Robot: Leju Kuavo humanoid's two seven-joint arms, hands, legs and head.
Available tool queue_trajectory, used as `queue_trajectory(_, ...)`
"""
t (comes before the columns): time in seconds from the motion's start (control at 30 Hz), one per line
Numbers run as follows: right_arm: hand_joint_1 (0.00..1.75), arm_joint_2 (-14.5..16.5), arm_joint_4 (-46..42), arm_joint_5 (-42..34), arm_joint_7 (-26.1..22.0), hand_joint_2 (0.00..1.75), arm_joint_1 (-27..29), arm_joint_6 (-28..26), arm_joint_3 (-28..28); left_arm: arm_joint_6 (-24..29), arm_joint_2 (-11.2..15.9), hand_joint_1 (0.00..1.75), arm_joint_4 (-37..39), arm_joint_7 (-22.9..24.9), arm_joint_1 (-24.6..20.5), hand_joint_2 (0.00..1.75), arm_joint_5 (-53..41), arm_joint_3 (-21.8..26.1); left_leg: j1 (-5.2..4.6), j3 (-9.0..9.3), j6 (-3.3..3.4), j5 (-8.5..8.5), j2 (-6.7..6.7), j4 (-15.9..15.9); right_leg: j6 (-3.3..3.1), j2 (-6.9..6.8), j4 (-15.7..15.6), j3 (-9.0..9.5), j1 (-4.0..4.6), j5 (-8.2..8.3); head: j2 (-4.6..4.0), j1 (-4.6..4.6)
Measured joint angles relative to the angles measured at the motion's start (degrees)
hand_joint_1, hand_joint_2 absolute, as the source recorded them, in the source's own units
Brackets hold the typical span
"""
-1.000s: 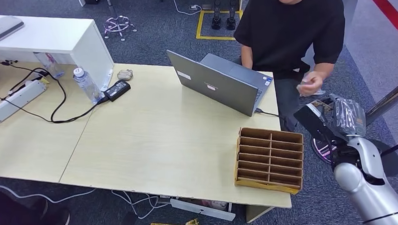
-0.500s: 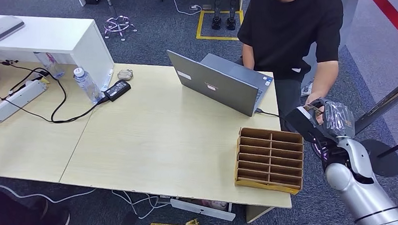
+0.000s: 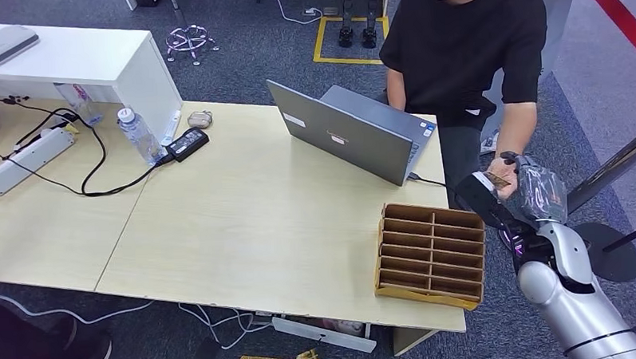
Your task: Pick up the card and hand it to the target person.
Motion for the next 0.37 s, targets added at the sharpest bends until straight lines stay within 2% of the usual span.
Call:
queue_trajectory(0.13, 0.0, 0.1, 0.3, 1.3, -0.2, 1.75, 0.1, -2.9, 0.1, 0.0, 0.0, 0.0, 0.0, 0.0, 0.0, 0.0, -0.1, 0.0, 0.0, 0.01, 0.0, 0.0, 0.0, 0.0, 0.0, 0.0, 0.0, 0.0, 0.0, 0.0, 0.0, -0.01)
queue_trajectory(0.33, 0.0, 0.1, -3.0, 5.9, -2.7, 1.75, 3.4, -16.6, -2.0, -0.1, 0.0, 0.0, 0.0, 0.1, 0.0, 0.0, -0.7, 0.0, 0.0, 0.03, 0.0, 0.0, 0.0, 0.0, 0.0, 0.0, 0.0, 0.0, 0.0, 0.0, 0.0, -0.01)
queue_trajectory(0.37, 0.0, 0.1, -3.6, 6.1, -2.9, 1.75, 3.9, -17.5, -2.4, -0.1, 0.0, 0.0, 0.0, 0.1, 0.1, 0.0, -0.7, 0.0, 0.0, 0.03, 0.0, 0.0, 0.0, 0.0, 0.0, 0.0, 0.0, 0.0, 0.0, 0.0, 0.0, -0.01)
